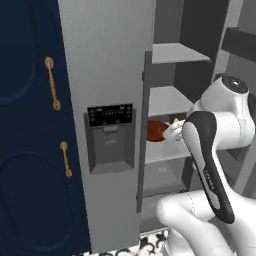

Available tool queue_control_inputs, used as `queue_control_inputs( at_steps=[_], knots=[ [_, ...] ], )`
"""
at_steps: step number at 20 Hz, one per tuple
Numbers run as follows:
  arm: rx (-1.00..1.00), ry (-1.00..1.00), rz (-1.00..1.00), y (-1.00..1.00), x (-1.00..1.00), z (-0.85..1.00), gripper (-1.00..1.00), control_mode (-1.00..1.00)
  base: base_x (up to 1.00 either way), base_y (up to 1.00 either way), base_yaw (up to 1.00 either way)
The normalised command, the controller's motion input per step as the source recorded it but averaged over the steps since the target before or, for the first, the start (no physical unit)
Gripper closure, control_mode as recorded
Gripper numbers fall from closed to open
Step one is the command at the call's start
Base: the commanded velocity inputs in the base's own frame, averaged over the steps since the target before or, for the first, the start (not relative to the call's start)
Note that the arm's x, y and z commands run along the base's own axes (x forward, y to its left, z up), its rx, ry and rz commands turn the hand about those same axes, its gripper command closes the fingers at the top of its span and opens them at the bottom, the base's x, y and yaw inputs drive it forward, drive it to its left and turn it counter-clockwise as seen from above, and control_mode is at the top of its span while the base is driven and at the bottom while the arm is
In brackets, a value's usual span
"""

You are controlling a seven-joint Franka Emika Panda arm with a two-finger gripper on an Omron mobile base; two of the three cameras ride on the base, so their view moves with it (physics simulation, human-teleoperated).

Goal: Grab a lemon wedge from the fridge and one ice cube from the ice bowl, and put them in the glass of lemonade.

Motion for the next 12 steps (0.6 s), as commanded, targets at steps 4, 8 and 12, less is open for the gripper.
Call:
queue_control_inputs(
  at_steps=[4,8,12],
  knots=[
    [0.0,0.0,0.0,0.0,0.0,0.0,1.0,1.0,-0.37,0.86,0.79],
    [0.0,0.0,0.0,0.0,0.0,0.0,1.0,1.0,-0.05,0.36,0.98],
    [0.0,0.0,0.0,0.0,0.0,0.0,1.0,1.0,0.0,0.04,1.0]
  ],
)
